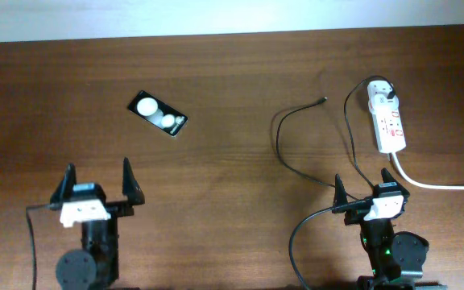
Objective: Plug charger to phone and switch on socket
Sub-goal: 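Move the left gripper forward over the black phone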
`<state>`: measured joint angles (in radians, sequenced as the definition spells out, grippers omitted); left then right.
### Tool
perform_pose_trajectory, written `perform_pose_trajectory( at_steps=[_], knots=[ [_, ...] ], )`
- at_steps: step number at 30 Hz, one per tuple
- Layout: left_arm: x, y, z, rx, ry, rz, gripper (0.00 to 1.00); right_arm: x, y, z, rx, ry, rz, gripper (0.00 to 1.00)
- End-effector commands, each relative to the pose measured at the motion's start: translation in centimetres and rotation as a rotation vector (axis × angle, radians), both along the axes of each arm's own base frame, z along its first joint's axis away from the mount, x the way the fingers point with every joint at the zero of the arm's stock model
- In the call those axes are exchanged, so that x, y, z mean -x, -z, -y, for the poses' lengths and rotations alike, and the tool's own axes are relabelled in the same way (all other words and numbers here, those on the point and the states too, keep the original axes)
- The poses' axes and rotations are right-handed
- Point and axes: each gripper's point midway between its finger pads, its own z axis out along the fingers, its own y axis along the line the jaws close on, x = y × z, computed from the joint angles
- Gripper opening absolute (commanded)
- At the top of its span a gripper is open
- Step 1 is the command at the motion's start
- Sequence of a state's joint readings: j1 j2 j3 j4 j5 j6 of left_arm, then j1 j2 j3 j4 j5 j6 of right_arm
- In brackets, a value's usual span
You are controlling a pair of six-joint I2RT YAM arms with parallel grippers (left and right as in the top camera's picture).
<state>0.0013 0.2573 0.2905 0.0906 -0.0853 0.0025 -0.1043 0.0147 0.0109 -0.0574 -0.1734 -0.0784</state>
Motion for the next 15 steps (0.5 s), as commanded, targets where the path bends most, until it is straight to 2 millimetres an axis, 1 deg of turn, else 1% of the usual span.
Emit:
perform_pose_trajectory(
  at_steps=[1,3,4,7,9,12,15],
  knots=[
    [-1.8,-2.1,0.1,0.009,0.009,-0.061,0.99,0.0,0.2,0.4,-0.004,0.019,-0.003,0.99],
    [-2.9,-2.7,0.1,0.009,0.009,-0.114,0.99,0.0,0.2,0.4,-0.004,0.018,-0.003,0.99],
    [-4.1,-3.0,0.1,0.01,0.009,-0.183,0.99,0.0,0.2,0.4,-0.004,0.018,-0.003,0.99],
    [-6.0,-3.4,0.2,0.011,0.014,-0.302,0.99,0.0,0.2,0.4,-0.004,0.018,-0.003,0.99],
    [-7.1,-3.5,0.2,0.013,0.017,-0.418,0.99,0.0,0.2,0.4,-0.004,0.018,-0.003,0.99],
    [-7.8,-3.3,1.1,0.023,0.065,-0.556,0.99,0.0,0.2,0.4,-0.004,0.018,-0.003,0.99],
    [-7.6,-2.5,2.5,0.048,0.144,-0.721,0.99,0.0,0.2,0.4,-0.004,0.018,-0.003,0.99]
  ],
)
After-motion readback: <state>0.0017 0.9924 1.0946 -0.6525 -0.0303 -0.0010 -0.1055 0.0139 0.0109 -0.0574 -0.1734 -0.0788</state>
